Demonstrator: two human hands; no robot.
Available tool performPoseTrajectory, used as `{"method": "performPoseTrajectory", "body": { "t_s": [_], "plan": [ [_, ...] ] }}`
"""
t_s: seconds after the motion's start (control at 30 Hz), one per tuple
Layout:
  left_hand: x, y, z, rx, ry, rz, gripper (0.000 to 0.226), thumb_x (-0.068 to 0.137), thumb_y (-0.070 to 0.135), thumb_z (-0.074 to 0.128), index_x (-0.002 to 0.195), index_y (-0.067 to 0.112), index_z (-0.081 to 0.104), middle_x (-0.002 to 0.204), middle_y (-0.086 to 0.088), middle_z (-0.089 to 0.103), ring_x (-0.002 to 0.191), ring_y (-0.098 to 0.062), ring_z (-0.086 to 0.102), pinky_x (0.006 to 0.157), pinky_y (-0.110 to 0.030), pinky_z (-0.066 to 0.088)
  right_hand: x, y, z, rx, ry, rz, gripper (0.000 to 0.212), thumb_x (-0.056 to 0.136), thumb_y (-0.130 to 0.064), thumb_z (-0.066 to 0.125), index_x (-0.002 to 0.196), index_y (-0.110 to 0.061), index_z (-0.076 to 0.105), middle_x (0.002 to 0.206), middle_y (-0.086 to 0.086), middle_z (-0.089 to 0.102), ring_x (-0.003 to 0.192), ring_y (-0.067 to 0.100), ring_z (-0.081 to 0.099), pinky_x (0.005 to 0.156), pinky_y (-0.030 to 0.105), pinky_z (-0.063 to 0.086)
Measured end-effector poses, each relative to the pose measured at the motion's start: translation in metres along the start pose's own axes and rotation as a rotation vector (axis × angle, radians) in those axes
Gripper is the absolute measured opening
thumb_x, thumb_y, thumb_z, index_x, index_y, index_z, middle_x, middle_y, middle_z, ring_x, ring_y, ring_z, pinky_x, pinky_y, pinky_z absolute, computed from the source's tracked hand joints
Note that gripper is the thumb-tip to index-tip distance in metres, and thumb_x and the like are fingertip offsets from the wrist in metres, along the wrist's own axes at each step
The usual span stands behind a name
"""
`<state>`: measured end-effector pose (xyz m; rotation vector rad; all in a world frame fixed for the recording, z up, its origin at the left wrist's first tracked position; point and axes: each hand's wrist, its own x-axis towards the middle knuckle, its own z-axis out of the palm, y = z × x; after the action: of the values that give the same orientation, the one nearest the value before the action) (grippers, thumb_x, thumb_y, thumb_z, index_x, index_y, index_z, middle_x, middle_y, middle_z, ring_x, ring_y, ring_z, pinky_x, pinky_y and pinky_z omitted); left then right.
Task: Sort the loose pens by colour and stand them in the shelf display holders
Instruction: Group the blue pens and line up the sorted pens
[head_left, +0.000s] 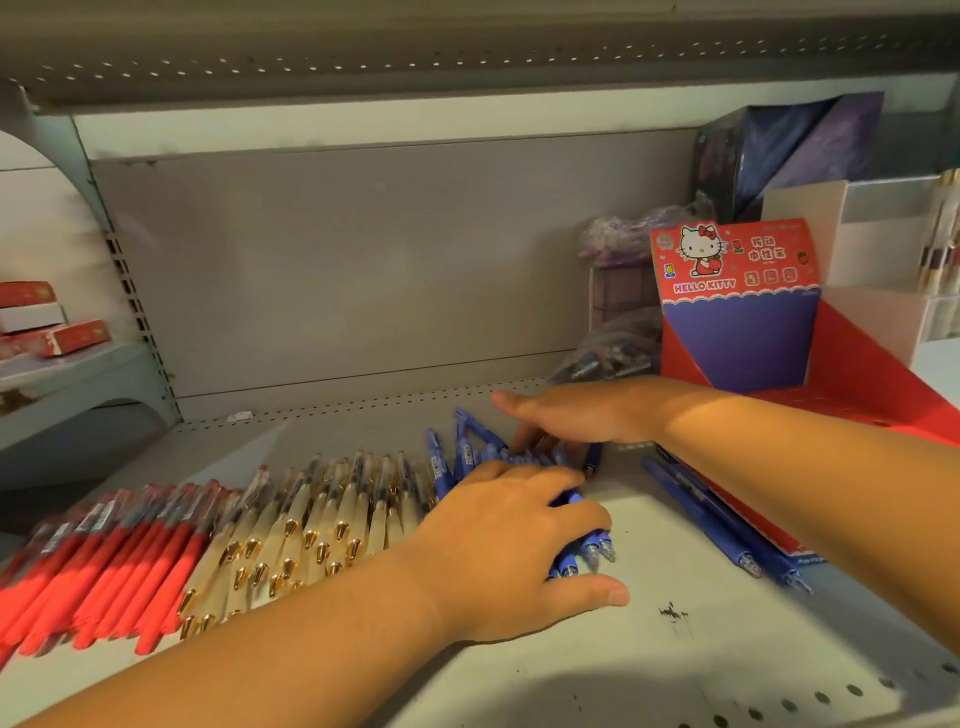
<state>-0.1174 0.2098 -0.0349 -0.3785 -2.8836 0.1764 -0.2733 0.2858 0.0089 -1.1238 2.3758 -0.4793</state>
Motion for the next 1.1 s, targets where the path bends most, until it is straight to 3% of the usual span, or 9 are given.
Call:
{"method": "performPoseTrajectory", "body": {
  "t_s": [0.23, 0.37, 0.47, 0.57, 0.67, 0.73, 0.87, 1.0, 1.1],
  "plan": [
    [0.001, 0.004, -0.001, 0.022, 0.041, 0.007, 0.053, 0.094, 0.069, 0.035, 0.132, 0.035, 0.05, 0.136, 0.011, 0.05, 0.123, -0.014, 0.047, 0.109, -0.04, 0.032, -0.011, 0.002, -0.004, 0.15, 0.0, -0.003, 0.074, 0.097, -0.067, 0.022, 0.124, -0.012, 0.063, 0.117, 0.006, 0.069, 0.106, 0.02, 0.066, 0.098, 0.036, 0.052],
    [-0.001, 0.003, 0.0, -0.049, -0.046, 0.048, 0.064, 0.09, 0.076, 0.034, 0.144, 0.043, 0.037, 0.154, 0.011, 0.036, 0.14, -0.013, 0.031, 0.118, -0.041, 0.018, -0.011, 0.008, -0.01, -0.236, 0.223, -0.015, 0.038, 0.105, -0.033, 0.037, 0.12, -0.011, 0.064, 0.121, 0.008, 0.063, 0.111, 0.026, 0.059, 0.089, 0.031, 0.045],
    [-0.001, 0.008, -0.001, -0.132, -0.047, 0.044, 0.057, 0.089, 0.075, 0.039, 0.134, 0.042, 0.047, 0.146, 0.013, 0.043, 0.135, -0.011, 0.034, 0.116, -0.042, 0.021, -0.006, 0.016, -0.004, -0.506, 0.225, 0.076, 0.018, 0.098, -0.017, 0.05, 0.086, -0.01, 0.061, 0.096, 0.011, 0.062, 0.083, 0.025, 0.059, 0.069, 0.029, 0.045],
    [-0.001, 0.009, -0.003, -0.168, -0.017, 0.031, 0.05, 0.088, 0.075, 0.043, 0.118, 0.036, 0.052, 0.124, 0.017, 0.05, 0.118, -0.009, 0.043, 0.11, -0.042, 0.027, -0.004, 0.017, 0.0, -0.566, 0.248, 0.161, 0.02, 0.089, -0.012, 0.058, 0.071, -0.013, 0.047, 0.072, 0.002, 0.051, 0.062, 0.016, 0.048, 0.051, 0.025, 0.036],
    [-0.003, 0.008, -0.004, -0.122, -0.076, 0.049, 0.055, 0.085, 0.079, 0.038, 0.126, 0.043, 0.047, 0.135, 0.015, 0.045, 0.126, -0.011, 0.039, 0.115, -0.046, 0.018, -0.007, 0.011, -0.001, -0.503, 0.222, 0.193, 0.021, 0.083, -0.01, 0.064, 0.069, -0.013, 0.049, 0.067, 0.002, 0.056, 0.055, 0.015, 0.055, 0.046, 0.023, 0.042],
    [-0.003, 0.009, -0.003, -0.099, -0.089, 0.025, 0.052, 0.088, 0.078, 0.034, 0.126, 0.044, 0.047, 0.137, 0.011, 0.042, 0.127, -0.014, 0.037, 0.117, -0.05, 0.015, -0.016, 0.008, -0.002, -0.328, 0.128, 0.194, 0.012, 0.082, -0.006, 0.069, 0.073, -0.007, 0.06, 0.066, 0.005, 0.066, 0.052, 0.015, 0.067, 0.048, 0.022, 0.052],
    [-0.002, 0.01, 0.0, -0.079, -0.005, -0.05, 0.035, 0.095, 0.064, 0.035, 0.119, 0.041, 0.046, 0.123, 0.006, 0.045, 0.115, -0.018, 0.041, 0.112, -0.048, 0.024, -0.039, -0.001, -0.003, -0.113, -0.136, 0.174, 0.008, 0.077, 0.003, 0.076, 0.079, -0.001, 0.07, 0.072, 0.006, 0.071, 0.056, 0.013, 0.069, 0.056, 0.021, 0.055],
    [0.0, 0.007, 0.0, -0.126, 0.088, -0.025, 0.029, 0.095, 0.059, 0.042, 0.107, 0.034, 0.047, 0.107, 0.013, 0.048, 0.098, -0.011, 0.044, 0.098, -0.035, 0.035, -0.047, -0.005, -0.004, -0.197, -0.131, 0.2, 0.01, 0.085, -0.009, 0.071, 0.09, -0.001, 0.068, 0.077, 0.009, 0.066, 0.064, 0.018, 0.065, 0.061, 0.028, 0.058],
    [0.002, 0.006, -0.001, -0.169, 0.046, -0.01, 0.029, 0.095, 0.06, 0.043, 0.102, 0.032, 0.045, 0.099, 0.014, 0.052, 0.091, -0.01, 0.046, 0.089, -0.029, 0.034, -0.051, -0.007, -0.005, -0.528, -0.022, 0.253, 0.02, 0.096, -0.012, 0.053, 0.076, -0.009, 0.054, 0.08, 0.007, 0.057, 0.065, 0.018, 0.058, 0.055, 0.025, 0.055]
  ]
}}
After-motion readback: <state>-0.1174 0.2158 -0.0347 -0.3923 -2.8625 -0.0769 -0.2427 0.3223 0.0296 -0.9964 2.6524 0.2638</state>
